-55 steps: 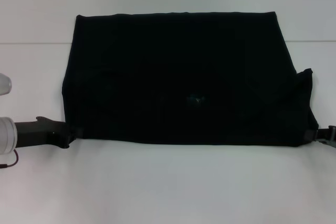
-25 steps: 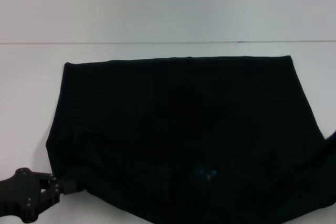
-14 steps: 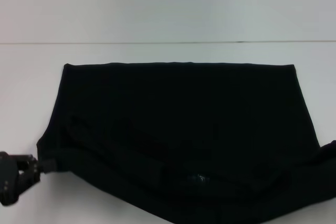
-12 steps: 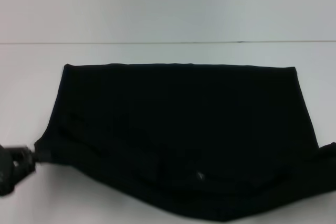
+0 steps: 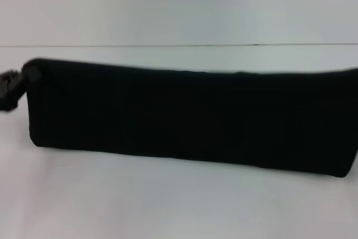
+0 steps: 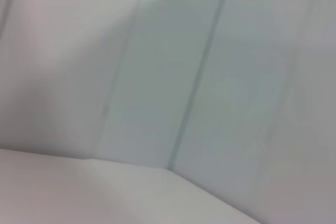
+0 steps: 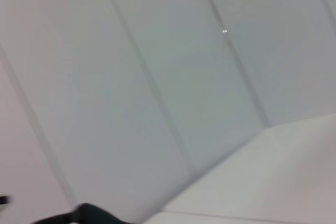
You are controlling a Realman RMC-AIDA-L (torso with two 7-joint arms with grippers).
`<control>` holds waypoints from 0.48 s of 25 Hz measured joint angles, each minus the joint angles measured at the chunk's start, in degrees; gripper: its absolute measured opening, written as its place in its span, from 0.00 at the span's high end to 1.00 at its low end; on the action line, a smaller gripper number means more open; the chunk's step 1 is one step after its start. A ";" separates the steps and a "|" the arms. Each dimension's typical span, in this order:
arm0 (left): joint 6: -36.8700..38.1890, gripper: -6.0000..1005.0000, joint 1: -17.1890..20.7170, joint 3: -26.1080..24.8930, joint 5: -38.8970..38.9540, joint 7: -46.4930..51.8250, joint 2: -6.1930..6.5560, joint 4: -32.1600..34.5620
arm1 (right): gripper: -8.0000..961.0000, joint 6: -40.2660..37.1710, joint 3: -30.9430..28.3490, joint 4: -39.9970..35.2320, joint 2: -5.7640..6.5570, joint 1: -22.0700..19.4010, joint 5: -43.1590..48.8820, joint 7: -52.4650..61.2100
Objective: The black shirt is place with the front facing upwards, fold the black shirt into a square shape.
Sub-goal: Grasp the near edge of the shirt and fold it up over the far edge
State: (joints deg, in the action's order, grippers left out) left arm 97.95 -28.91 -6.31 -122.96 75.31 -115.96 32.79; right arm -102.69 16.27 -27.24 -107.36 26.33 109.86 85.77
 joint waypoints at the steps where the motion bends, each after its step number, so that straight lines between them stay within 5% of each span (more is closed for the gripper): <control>1: -2.07 0.98 -0.59 -0.03 0.89 -0.28 -0.07 -0.75 | 0.99 2.46 0.11 0.15 -0.17 0.86 -0.01 -0.15; 7: -17.71 0.98 -5.62 2.79 4.59 -2.42 -0.66 -5.25 | 0.99 17.55 0.79 0.58 -2.54 5.69 0.21 -2.41; 12: -26.51 0.98 -8.86 4.39 4.66 -5.97 -2.49 -5.36 | 0.99 26.64 1.28 0.59 -5.39 7.83 0.07 -5.64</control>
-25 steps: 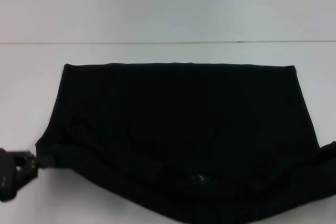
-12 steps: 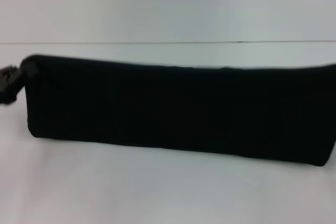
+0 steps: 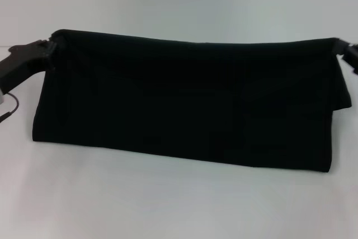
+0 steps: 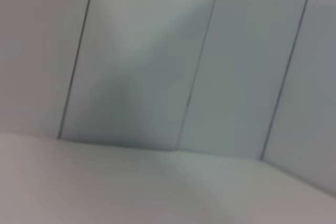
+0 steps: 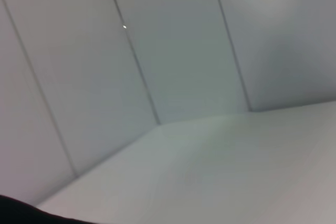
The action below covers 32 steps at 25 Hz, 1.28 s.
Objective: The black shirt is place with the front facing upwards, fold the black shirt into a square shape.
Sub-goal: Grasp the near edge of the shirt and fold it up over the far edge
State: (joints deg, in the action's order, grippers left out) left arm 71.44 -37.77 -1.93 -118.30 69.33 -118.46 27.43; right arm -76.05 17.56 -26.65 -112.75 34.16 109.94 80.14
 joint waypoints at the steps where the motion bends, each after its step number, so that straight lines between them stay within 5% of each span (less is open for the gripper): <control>1: -1.91 0.98 -0.56 0.39 0.01 -0.61 -0.30 -0.01 | 0.99 2.05 0.40 0.03 -0.66 0.36 0.05 -0.79; 11: -18.20 0.97 -4.61 2.96 0.21 -7.70 -3.63 -0.27 | 0.96 19.49 4.04 0.61 -6.68 3.61 -0.23 -8.05; 23: -25.07 0.97 -4.88 3.23 5.90 -10.85 -4.62 -1.06 | 0.89 26.99 3.91 3.89 -7.03 5.26 -0.78 -9.35; 32: -25.26 0.84 -4.13 3.15 8.06 -10.07 -4.71 -1.06 | 0.79 27.09 3.89 4.36 -6.93 2.62 -5.08 -8.99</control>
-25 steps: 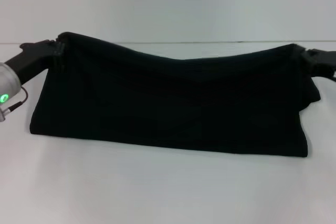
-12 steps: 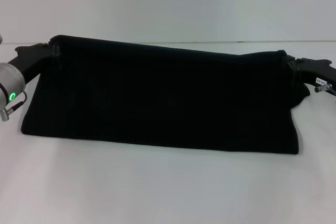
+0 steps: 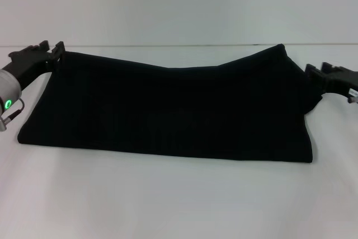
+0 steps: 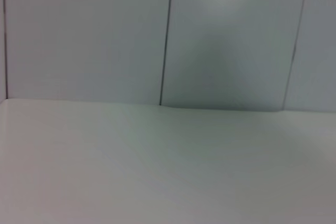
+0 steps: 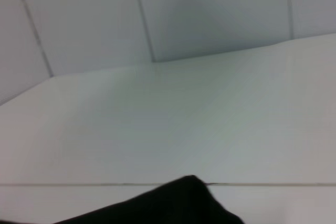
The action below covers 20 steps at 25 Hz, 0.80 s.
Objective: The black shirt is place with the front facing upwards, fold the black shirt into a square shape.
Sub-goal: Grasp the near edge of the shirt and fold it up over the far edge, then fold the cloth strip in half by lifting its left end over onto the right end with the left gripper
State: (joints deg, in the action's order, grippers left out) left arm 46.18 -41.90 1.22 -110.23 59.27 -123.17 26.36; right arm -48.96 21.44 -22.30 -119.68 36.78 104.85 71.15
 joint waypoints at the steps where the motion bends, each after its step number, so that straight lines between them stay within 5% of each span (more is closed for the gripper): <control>1: 0.33 0.83 0.44 -0.01 1.17 0.25 0.01 0.00 | 0.74 -0.14 0.00 -0.04 -0.02 -0.58 -0.97 -0.04; 8: 7.22 0.55 4.69 0.91 7.49 3.53 0.55 0.70 | 0.38 -5.62 -0.08 0.21 -0.09 -6.56 -12.36 -3.56; 12: 8.55 0.44 8.20 10.64 5.29 17.57 1.30 5.12 | 0.18 -13.74 -0.21 1.89 -0.04 -10.92 -19.32 -8.23; 16: 13.64 0.42 11.08 19.97 -2.30 35.58 1.38 14.37 | 0.19 -21.60 -0.76 5.38 -0.11 -14.87 -24.74 -17.63; 20: 21.71 0.42 11.28 20.28 -11.56 47.55 2.62 19.77 | 0.19 -23.06 -0.79 7.40 -0.05 -16.84 -29.02 -21.32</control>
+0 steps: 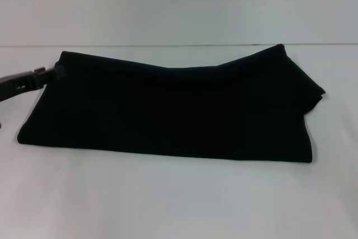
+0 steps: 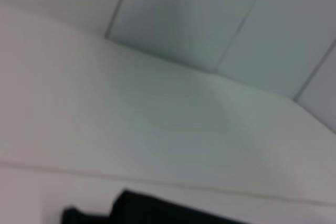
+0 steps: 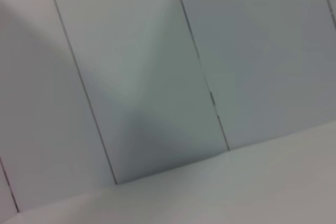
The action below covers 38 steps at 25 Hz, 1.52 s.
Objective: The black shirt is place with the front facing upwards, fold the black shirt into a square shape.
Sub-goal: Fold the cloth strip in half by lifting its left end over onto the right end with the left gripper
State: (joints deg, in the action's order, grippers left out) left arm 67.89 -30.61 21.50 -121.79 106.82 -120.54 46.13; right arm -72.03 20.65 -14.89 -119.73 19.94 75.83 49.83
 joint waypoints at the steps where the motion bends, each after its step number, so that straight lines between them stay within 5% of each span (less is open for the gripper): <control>1: 1.06 0.42 0.00 -0.19 -0.67 1.09 0.18 0.47 | 0.19 0.60 0.09 0.14 0.03 0.10 -0.10 -0.20; 8: 2.11 0.42 0.30 -0.10 -1.15 1.45 -0.16 0.49 | 0.19 7.37 3.36 -0.19 0.51 4.19 5.26 0.38; 19: -0.77 0.42 0.34 0.39 -1.03 -2.93 -0.75 -1.67 | 0.19 17.02 9.62 -4.74 4.21 13.25 20.11 19.23; 30: -2.48 0.42 0.36 0.53 -0.86 -5.59 -1.28 -2.03 | 0.19 18.27 19.27 -18.43 4.96 18.73 41.28 48.90; 38: -2.01 0.43 0.34 0.56 -0.26 -6.39 -1.46 -2.06 | 0.18 19.25 19.84 -20.52 4.84 20.32 46.15 50.84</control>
State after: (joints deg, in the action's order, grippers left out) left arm 65.88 -30.27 22.06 -122.05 100.43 -122.00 44.08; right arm -52.78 40.49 -35.41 -114.88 40.26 121.98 100.67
